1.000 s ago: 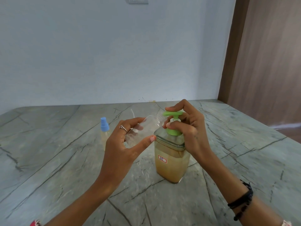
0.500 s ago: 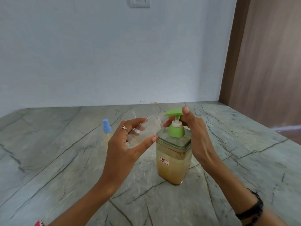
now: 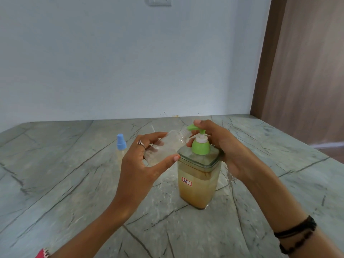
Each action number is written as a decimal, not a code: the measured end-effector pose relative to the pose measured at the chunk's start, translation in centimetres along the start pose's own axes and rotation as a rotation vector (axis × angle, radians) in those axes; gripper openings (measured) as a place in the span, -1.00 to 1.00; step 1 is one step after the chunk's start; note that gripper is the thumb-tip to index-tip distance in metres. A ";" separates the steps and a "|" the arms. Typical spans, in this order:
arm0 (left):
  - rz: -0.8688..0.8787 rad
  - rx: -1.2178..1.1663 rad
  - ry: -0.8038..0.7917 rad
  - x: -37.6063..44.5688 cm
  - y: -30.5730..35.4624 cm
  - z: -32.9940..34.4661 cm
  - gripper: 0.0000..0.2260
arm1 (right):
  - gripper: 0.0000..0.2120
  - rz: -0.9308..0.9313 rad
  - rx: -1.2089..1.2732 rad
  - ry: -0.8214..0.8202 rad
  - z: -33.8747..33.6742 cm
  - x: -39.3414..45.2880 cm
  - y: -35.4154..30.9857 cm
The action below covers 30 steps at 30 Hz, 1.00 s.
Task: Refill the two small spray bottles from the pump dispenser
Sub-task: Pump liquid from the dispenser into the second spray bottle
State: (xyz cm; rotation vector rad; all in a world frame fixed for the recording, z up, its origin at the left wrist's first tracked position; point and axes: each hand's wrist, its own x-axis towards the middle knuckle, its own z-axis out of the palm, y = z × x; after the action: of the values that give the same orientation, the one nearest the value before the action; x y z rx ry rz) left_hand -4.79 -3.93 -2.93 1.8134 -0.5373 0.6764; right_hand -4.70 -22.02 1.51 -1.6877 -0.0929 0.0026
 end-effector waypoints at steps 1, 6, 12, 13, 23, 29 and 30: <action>0.003 0.005 0.000 0.0 -0.1 0.0 -0.60 | -0.76 0.010 0.023 0.007 0.1 0.1 -0.1; 0.013 0.018 -0.001 0.0 -0.2 0.0 -0.57 | -0.85 0.012 0.054 0.046 0.2 0.7 -0.3; 0.006 0.014 -0.005 -0.1 -0.4 0.0 -0.59 | -0.84 -0.016 0.032 0.043 0.1 0.9 -0.1; 0.004 0.013 -0.006 -0.1 -0.4 0.1 -0.58 | -0.81 -0.017 0.023 0.034 0.1 0.8 0.0; 0.003 -0.011 -0.022 -0.2 0.0 0.1 -0.60 | -0.74 -0.061 0.000 -0.036 0.1 0.1 0.2; 0.005 -0.010 -0.012 -0.2 0.1 0.1 -0.60 | -0.83 -0.138 0.075 0.011 0.5 0.7 0.4; 0.002 -0.010 -0.010 -0.2 0.0 0.0 -0.60 | -0.85 -0.146 0.100 0.010 0.4 0.8 0.4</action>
State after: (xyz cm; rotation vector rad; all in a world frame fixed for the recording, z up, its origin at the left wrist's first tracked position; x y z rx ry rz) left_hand -4.95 -3.98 -3.04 1.8079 -0.5487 0.6656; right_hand -3.91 -21.58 1.10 -1.5781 -0.2049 -0.1085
